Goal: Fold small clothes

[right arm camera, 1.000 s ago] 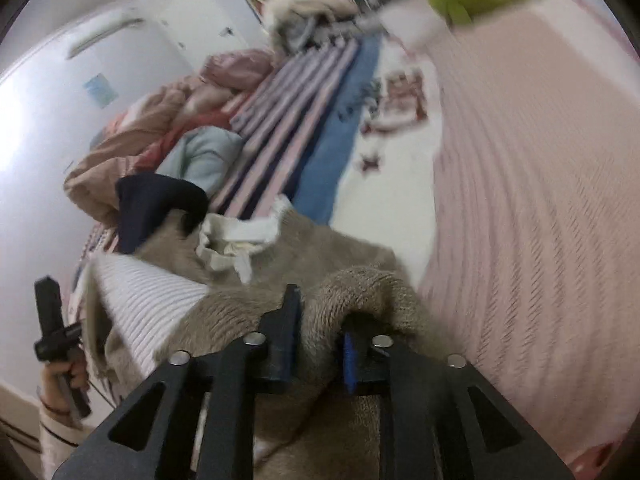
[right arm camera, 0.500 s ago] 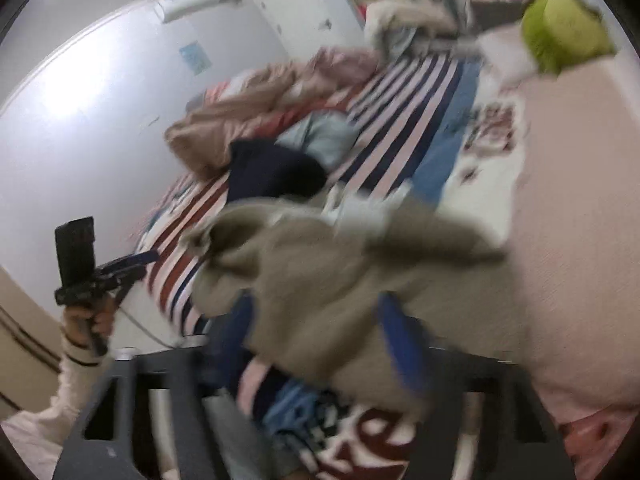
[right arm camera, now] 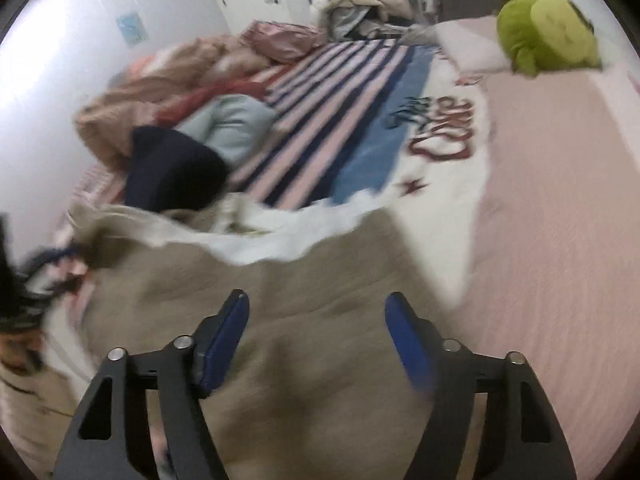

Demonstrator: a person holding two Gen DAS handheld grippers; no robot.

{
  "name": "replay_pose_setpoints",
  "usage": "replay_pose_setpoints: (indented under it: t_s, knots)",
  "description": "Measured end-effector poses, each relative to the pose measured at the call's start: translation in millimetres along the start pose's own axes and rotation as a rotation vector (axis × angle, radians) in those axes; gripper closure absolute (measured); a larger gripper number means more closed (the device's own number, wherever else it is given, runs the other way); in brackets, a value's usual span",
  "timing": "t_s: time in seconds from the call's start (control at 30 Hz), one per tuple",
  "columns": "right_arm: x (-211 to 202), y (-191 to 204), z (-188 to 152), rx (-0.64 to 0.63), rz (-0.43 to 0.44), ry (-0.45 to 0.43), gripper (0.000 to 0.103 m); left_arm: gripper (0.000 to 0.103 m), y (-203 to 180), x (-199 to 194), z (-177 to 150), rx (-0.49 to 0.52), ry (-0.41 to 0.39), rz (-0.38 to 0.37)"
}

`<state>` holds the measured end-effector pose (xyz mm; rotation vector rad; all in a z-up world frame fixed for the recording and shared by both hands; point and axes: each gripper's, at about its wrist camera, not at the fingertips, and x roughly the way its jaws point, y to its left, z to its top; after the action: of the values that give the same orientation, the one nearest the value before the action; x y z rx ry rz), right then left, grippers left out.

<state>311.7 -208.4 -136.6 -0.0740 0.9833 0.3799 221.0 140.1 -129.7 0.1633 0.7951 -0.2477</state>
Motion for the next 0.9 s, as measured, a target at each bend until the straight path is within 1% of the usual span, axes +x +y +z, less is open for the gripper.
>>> replay_pose_setpoints:
  t_s: [0.03, 0.07, 0.1, 0.2, 0.23, 0.27, 0.3, 0.33, 0.37, 0.4, 0.43, 0.47, 0.53, 0.6, 0.63, 0.67, 0.7, 0.73, 0.8, 0.83, 0.87, 0.9]
  knots:
    - [10, -7, 6, -0.015, -0.042, 0.031, 0.029, 0.024, 7, 5, 2, 0.006, 0.012, 0.011]
    - [19, -12, 8, -0.03, -0.06, 0.054, 0.025, 0.021, 14, 10, 1, 0.016, 0.026, 0.033]
    - [31, -15, 13, -0.066, -0.061, 0.083, 0.021, 0.02, 21, 16, 0, 0.026, 0.034, 0.057]
    - [55, -18, 17, -0.13, -0.053, 0.119, 0.021, 0.02, 37, 36, -1, -0.011, 0.07, 0.085]
    - [62, -20, 17, -0.13, -0.028, 0.146, 0.021, 0.02, 43, 43, -3, -0.034, 0.081, 0.091]
    - [69, -22, 17, -0.118, -0.002, 0.181, 0.021, 0.02, 49, 50, -4, -0.051, 0.089, 0.087]
    - [72, -21, 15, -0.117, 0.005, 0.19, 0.024, 0.02, 59, 58, -6, -0.081, 0.1, 0.068]
    - [71, -19, 13, -0.13, 0.009, 0.182, 0.042, 0.02, 61, 64, -9, -0.106, 0.111, 0.047]
    - [68, -16, 12, -0.138, 0.02, 0.178, 0.056, 0.02, 67, 69, -11, -0.134, 0.126, 0.009]
    - [64, -13, 10, -0.155, 0.005, 0.167, 0.077, 0.02, 72, 76, -14, -0.165, 0.136, -0.03]
    - [62, -11, 9, -0.174, -0.014, 0.156, 0.099, 0.02, 74, 77, -17, -0.177, 0.135, -0.039]
    - [56, -8, 7, -0.201, -0.034, 0.137, 0.098, 0.02, 75, 78, -18, -0.189, 0.127, -0.044]
    - [41, -6, 4, -0.223, -0.064, 0.061, 0.098, 0.036, 71, 71, -20, -0.189, 0.08, -0.026]
    - [21, -7, 0, -0.203, -0.068, -0.018, 0.099, 0.077, 61, 59, -19, -0.163, 0.04, 0.018]
    - [14, -8, -1, -0.202, -0.077, -0.041, 0.099, 0.087, 57, 53, -18, -0.147, 0.026, 0.03]
    - [6, -7, -2, -0.202, -0.093, -0.067, 0.099, 0.094, 56, 49, -16, -0.138, 0.019, 0.025]
    - [-2, -7, -2, -0.2, -0.113, -0.092, 0.099, 0.095, 54, 42, -13, -0.137, 0.002, 0.015]
    - [-9, -9, -1, -0.194, -0.13, -0.11, 0.099, 0.095, 52, 33, -9, -0.137, -0.033, 0.026]
    - [-21, -11, 3, -0.173, -0.16, -0.136, 0.099, 0.096, 53, 13, 5, -0.159, -0.134, 0.06]
    - [-24, -13, 7, -0.157, -0.168, -0.137, 0.099, 0.096, 55, 7, 12, -0.177, -0.164, 0.058]
    - [-27, -15, 10, -0.141, -0.182, -0.137, 0.099, 0.096, 57, 4, 22, -0.198, -0.188, 0.069]
    - [-28, -18, 13, -0.128, -0.207, -0.135, 0.099, 0.096, 57, 5, 30, -0.208, -0.191, 0.084]
